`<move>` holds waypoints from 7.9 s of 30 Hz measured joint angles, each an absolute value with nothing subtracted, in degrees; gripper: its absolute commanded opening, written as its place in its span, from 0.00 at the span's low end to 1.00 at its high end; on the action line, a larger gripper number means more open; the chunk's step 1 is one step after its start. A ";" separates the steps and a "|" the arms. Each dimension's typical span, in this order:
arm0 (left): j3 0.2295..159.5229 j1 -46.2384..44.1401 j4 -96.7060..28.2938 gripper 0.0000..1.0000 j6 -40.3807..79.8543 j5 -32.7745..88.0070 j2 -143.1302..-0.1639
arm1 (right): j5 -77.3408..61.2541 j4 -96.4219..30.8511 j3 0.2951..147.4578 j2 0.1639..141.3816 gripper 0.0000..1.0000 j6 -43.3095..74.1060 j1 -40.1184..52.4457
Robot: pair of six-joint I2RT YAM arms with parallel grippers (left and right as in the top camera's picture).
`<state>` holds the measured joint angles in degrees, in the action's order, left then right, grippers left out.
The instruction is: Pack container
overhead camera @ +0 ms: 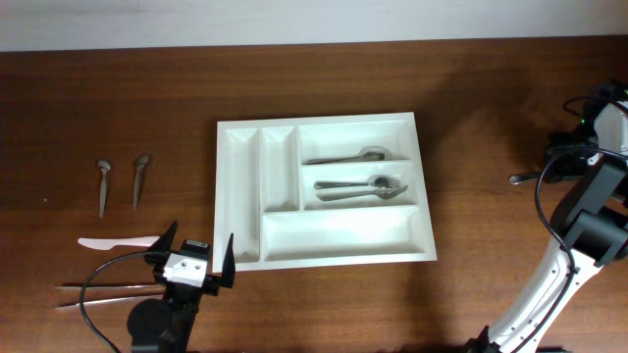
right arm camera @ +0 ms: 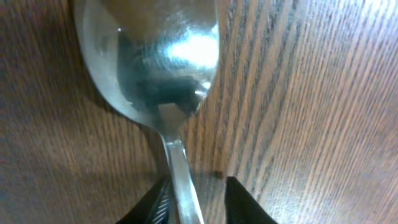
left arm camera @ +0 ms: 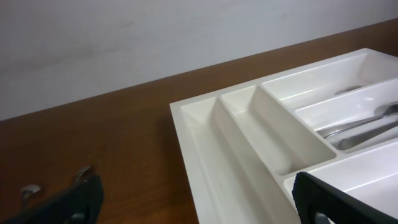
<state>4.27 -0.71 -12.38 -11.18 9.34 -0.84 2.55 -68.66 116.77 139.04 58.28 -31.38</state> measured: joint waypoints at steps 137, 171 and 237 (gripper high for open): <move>4.27 -0.71 -12.38 0.99 -11.18 9.34 -0.84 | 0.34 -75.37 131.24 147.37 0.41 54.76 -26.48; 4.27 -0.71 -12.38 0.99 -11.20 9.34 -0.84 | -9.28 -89.95 154.32 148.46 0.04 56.60 -20.86; 4.27 -0.71 -12.38 0.99 -11.20 9.34 -0.84 | -10.09 -95.55 153.99 148.46 0.90 75.72 4.34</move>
<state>4.27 -0.71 -12.38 -11.20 9.34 -0.84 -10.09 -95.55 153.99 148.46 75.72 4.34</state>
